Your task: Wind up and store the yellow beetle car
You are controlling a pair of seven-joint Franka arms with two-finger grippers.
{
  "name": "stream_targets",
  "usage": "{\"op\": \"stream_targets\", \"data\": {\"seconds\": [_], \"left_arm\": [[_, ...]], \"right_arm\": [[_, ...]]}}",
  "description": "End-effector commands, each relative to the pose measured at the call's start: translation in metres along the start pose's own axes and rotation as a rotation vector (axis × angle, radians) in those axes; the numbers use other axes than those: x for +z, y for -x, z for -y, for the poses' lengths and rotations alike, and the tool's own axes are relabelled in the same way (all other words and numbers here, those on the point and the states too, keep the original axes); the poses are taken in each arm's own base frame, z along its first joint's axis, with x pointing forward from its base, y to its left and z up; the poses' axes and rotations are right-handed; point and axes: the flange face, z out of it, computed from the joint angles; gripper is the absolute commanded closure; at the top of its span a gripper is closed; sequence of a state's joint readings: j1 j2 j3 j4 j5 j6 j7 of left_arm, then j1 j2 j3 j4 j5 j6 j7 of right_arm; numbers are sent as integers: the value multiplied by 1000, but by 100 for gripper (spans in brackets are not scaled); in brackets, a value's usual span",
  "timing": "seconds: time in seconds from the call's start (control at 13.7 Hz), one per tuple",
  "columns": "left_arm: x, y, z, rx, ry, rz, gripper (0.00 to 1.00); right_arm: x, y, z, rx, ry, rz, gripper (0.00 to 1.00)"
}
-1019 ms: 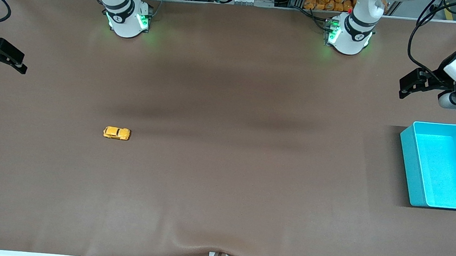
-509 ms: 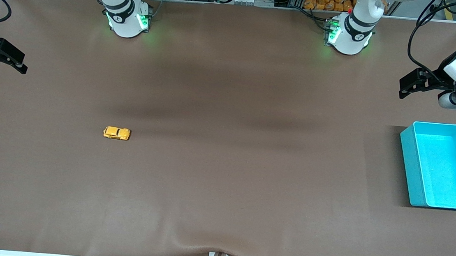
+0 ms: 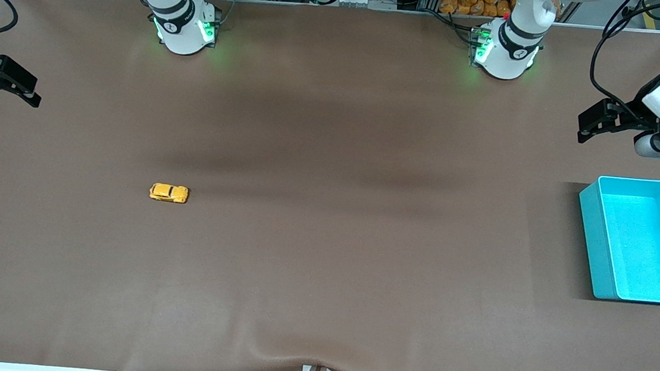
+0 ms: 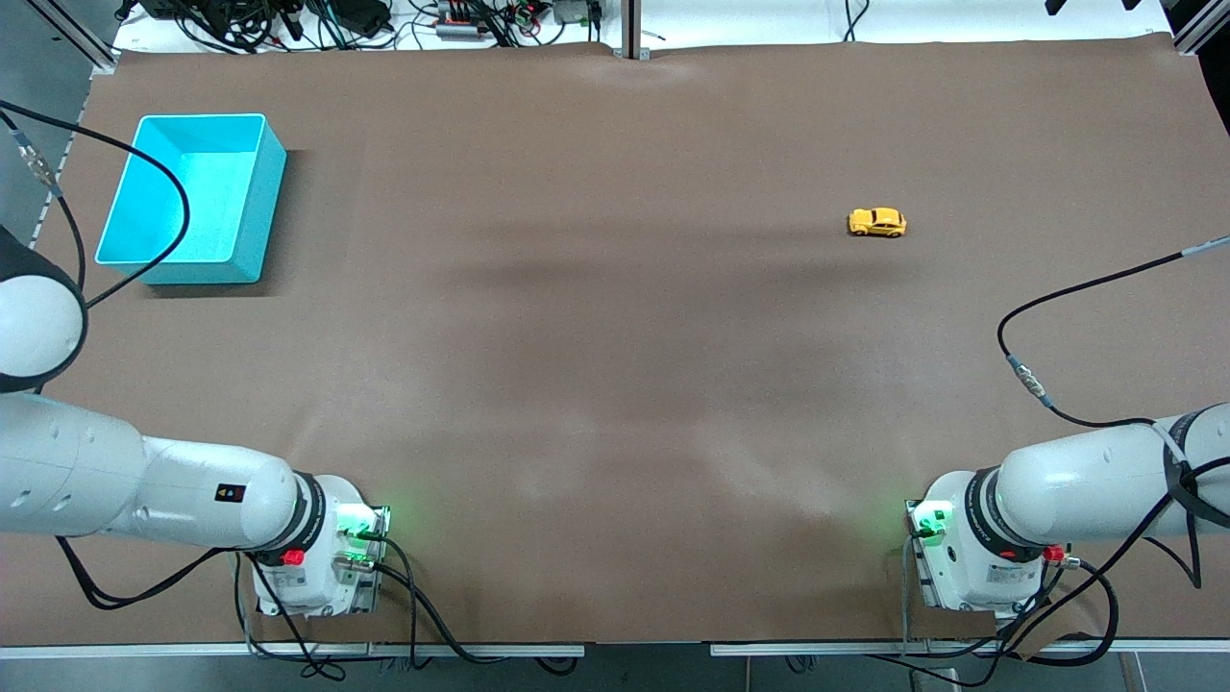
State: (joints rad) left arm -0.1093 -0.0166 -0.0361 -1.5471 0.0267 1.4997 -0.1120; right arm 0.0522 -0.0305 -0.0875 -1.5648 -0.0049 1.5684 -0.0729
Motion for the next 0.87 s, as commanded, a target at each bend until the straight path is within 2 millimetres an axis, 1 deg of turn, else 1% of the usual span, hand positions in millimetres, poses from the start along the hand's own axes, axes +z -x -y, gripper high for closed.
{"op": "stream_targets", "data": {"seconds": [0.0, 0.15, 0.22, 0.44, 0.51, 0.65, 0.8], "left_arm": [[-3, -1, 0, -3, 15, -6, 0], [-2, -1, 0, -5, 15, -4, 0], [-2, -1, 0, -6, 15, -6, 0], [-3, -1, 0, -6, 16, -7, 0], [-3, -1, 0, -6, 16, -7, 0], [-3, -1, 0, -6, 16, -7, 0], [-3, -1, 0, -6, 16, -7, 0]], "right_arm": [[2, -3, 4, -2, -2, 6, 0], [11, -9, 8, -33, -1, 14, 0], [11, -9, 16, -47, -1, 12, 0], [16, -9, 27, -71, -1, 23, 0], [23, -9, 35, -94, -1, 40, 0], [36, -10, 43, -168, -2, 49, 0], [59, -10, 57, -217, 0, 55, 0]]}}
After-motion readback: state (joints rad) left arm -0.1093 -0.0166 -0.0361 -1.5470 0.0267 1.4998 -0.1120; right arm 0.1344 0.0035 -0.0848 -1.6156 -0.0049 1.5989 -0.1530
